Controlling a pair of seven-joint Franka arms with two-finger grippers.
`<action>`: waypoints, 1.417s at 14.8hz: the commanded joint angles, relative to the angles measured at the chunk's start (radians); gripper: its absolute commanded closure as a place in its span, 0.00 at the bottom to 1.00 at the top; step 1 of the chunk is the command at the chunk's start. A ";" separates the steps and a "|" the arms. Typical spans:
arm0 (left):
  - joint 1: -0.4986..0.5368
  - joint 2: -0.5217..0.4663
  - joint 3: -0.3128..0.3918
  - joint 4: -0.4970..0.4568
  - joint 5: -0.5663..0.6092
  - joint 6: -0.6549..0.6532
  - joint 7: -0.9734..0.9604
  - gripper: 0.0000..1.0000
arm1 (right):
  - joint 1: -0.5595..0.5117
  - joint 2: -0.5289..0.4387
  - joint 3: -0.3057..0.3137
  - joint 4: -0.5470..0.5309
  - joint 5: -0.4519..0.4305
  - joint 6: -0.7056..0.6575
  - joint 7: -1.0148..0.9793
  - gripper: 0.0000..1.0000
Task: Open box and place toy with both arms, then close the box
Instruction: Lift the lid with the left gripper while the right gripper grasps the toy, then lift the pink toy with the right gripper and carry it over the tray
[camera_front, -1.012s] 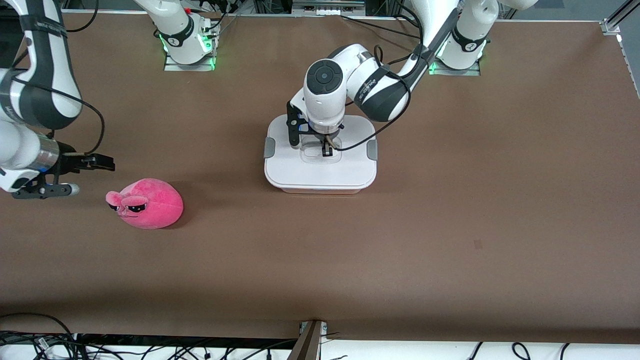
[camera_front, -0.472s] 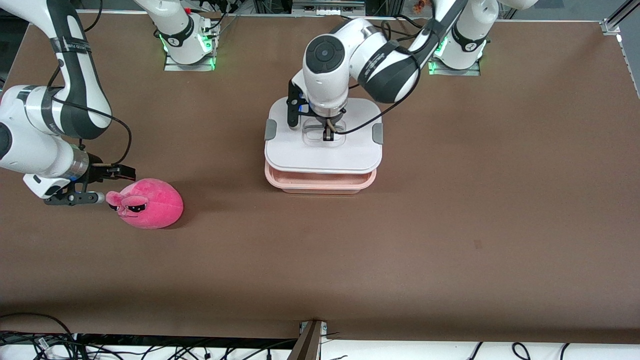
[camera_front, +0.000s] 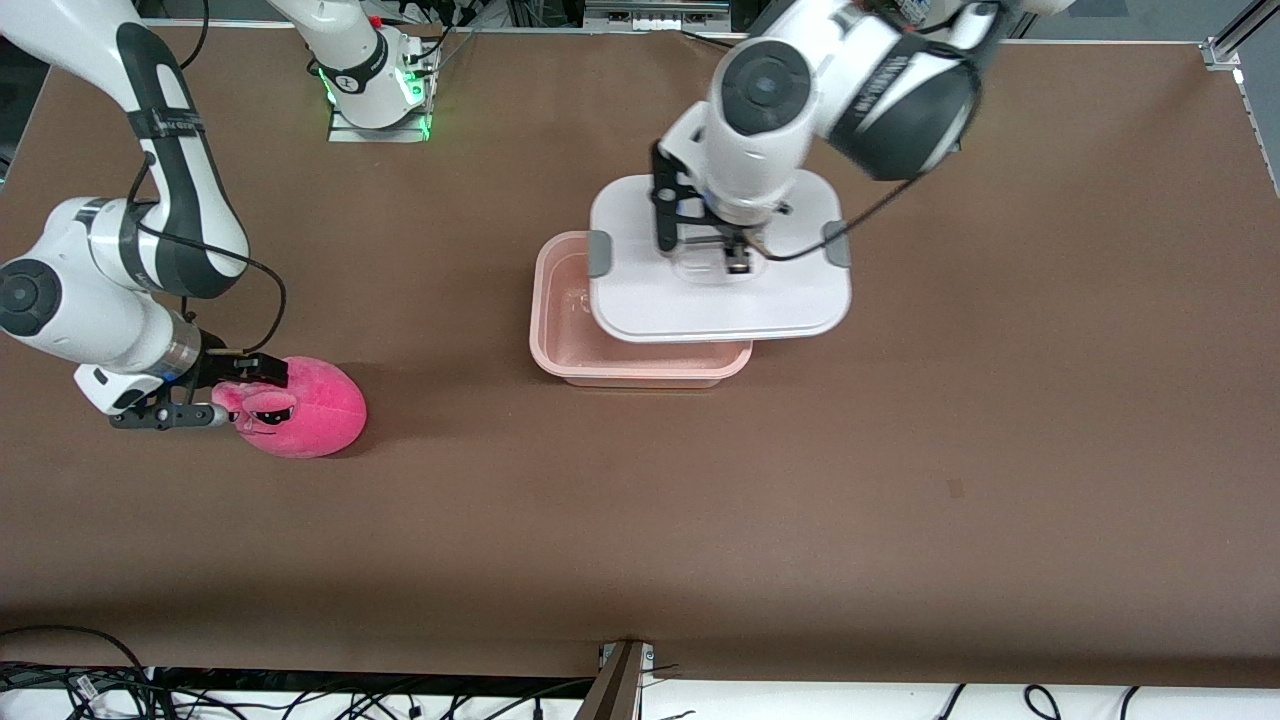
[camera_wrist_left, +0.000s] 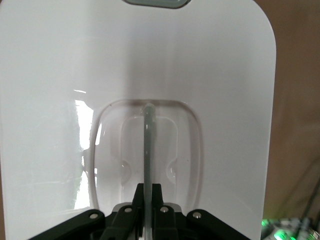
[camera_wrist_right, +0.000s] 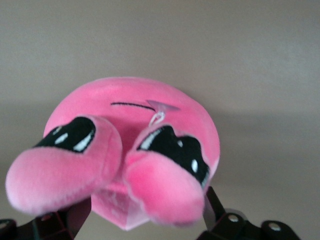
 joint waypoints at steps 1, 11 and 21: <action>0.164 -0.007 -0.007 0.057 -0.073 -0.130 0.035 1.00 | 0.002 0.001 0.007 -0.008 0.010 0.029 0.008 0.61; 0.487 -0.007 0.008 0.075 0.026 -0.125 0.385 1.00 | 0.013 0.010 0.012 0.013 0.007 0.032 -0.007 1.00; 0.480 -0.004 -0.002 0.095 0.054 -0.127 0.399 1.00 | 0.013 -0.034 0.068 0.344 0.007 -0.556 -0.176 1.00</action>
